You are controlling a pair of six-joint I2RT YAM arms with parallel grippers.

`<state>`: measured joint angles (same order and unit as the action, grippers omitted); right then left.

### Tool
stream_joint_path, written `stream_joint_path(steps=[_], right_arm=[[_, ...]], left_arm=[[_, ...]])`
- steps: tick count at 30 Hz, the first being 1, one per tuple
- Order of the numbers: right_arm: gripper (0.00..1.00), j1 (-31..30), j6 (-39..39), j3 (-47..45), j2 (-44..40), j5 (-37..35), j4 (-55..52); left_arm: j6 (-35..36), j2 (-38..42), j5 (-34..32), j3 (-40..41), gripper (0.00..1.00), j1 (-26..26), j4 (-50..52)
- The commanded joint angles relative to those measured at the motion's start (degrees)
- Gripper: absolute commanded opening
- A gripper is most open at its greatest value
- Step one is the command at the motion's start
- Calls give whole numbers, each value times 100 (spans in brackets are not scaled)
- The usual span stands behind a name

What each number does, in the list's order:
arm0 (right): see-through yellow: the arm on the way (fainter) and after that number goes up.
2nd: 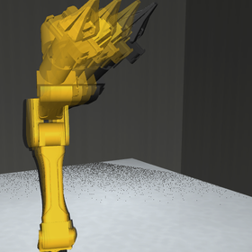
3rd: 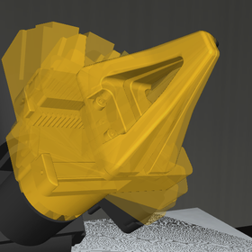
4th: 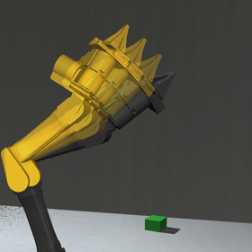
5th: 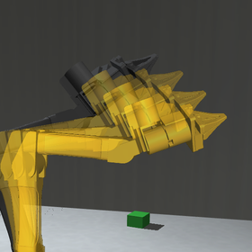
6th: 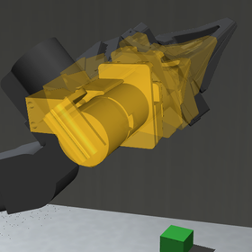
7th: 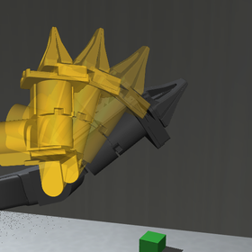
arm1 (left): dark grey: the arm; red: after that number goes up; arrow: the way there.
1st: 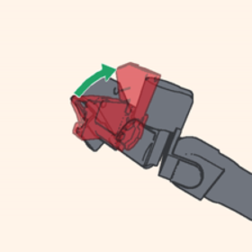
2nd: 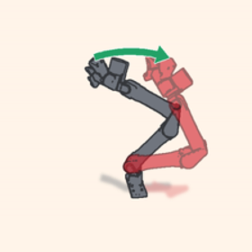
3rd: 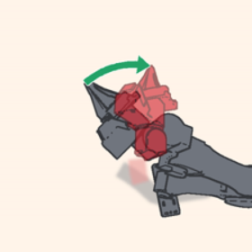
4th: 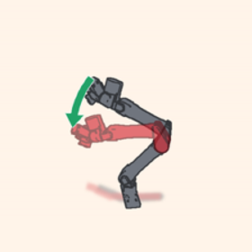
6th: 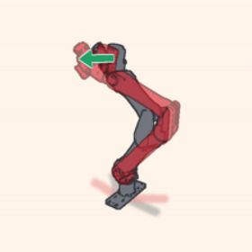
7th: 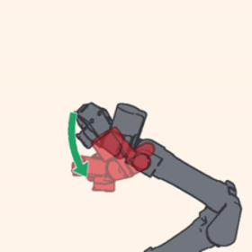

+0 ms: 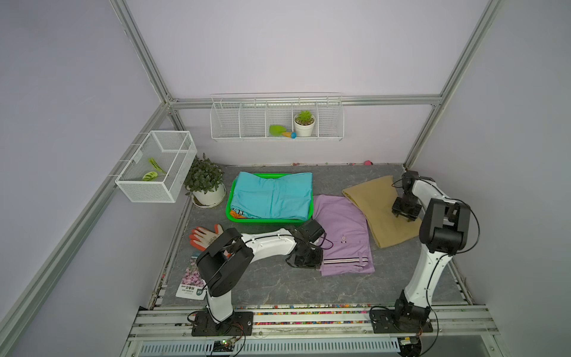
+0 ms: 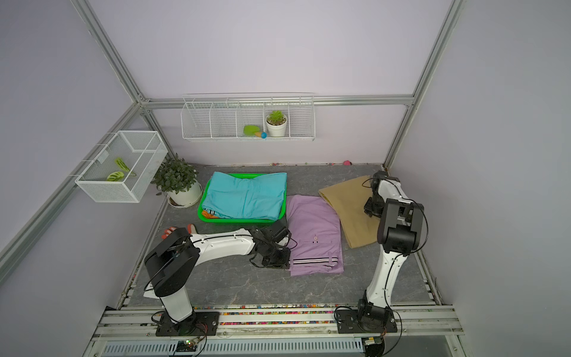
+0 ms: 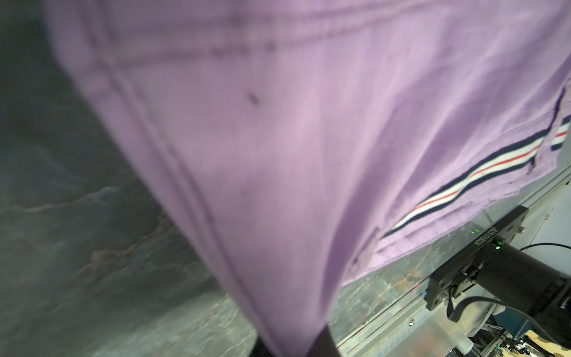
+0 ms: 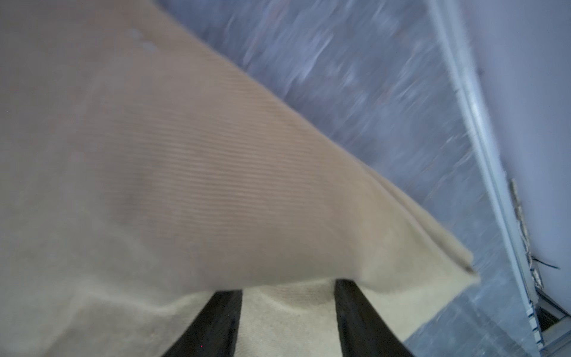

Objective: Put the folded long pants in the basket
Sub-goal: Move the long pant to the center of the board, then pick up the long pant at the center of the board.

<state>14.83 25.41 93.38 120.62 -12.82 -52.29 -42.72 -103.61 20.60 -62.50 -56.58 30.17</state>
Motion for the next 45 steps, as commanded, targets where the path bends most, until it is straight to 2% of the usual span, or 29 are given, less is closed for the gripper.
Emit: stream_joint_path(steps=[1, 3, 4, 6, 9, 11, 14, 16, 18, 21, 26, 29, 31, 33, 38, 42, 45], right_arm=[[53, 311, 357, -127, -376, -431, 236], [53, 237, 324, -629, -1136, -37, 755], [53, 155, 55, -858, -1475, 382, 1078], [57, -216, -132, -949, -1811, 954, 1182], [58, -808, -571, -745, -1772, 1602, 936], [58, -1126, -823, -792, -1676, 2393, 1195], [57, -1575, -1267, -542, -1238, 3365, 1414], [58, -1857, -1489, -225, -810, 3604, 1386], [57, -2066, -1587, 362, -231, 3732, 1088], [56, -2335, -1723, 1110, 401, 3640, 366], [55, -2554, -1530, 544, 381, 3495, 748], [54, -2598, -1459, 100, 189, 3523, 996], [54, -2621, -1461, -163, 27, 3489, 1110], [54, -2623, -1450, -380, -147, 3423, 1189], [55, -2615, -1436, -672, -377, 3335, 1242], [54, -2623, -1348, -730, -462, 3442, 1267], [55, -2618, -1293, -823, -578, 3488, 1346]], left_arm=[[110, 22, 143, 28, 0, 15, 147], [136, 68, 148, -30, 0, 20, 201], [140, 82, 137, -63, 0, 17, 244], [141, 137, 78, -167, 8, 15, 370], [124, 276, 59, -203, 17, 17, 425], [90, 394, 15, -207, 23, 15, 525], [50, 610, -73, -189, 31, 15, 686], [29, 768, -118, -184, 40, 15, 789], [-20, 945, -99, -158, 53, 0, 823], [-180, 1200, -26, -135, 58, -149, 828], [-786, 1276, 99, 62, 63, -742, 417], [-1377, 1243, 165, 339, 66, -1081, -231], [-1884, 1214, 190, 592, 80, -1161, -805], [-2244, 1210, -49, 668, 85, -1193, -1123], [-2896, 1113, -383, 835, 86, -1211, -1879], [-3298, 684, -216, 925, 83, -1216, -2551], [-3401, 537, -261, 947, 81, -1269, -2559]])
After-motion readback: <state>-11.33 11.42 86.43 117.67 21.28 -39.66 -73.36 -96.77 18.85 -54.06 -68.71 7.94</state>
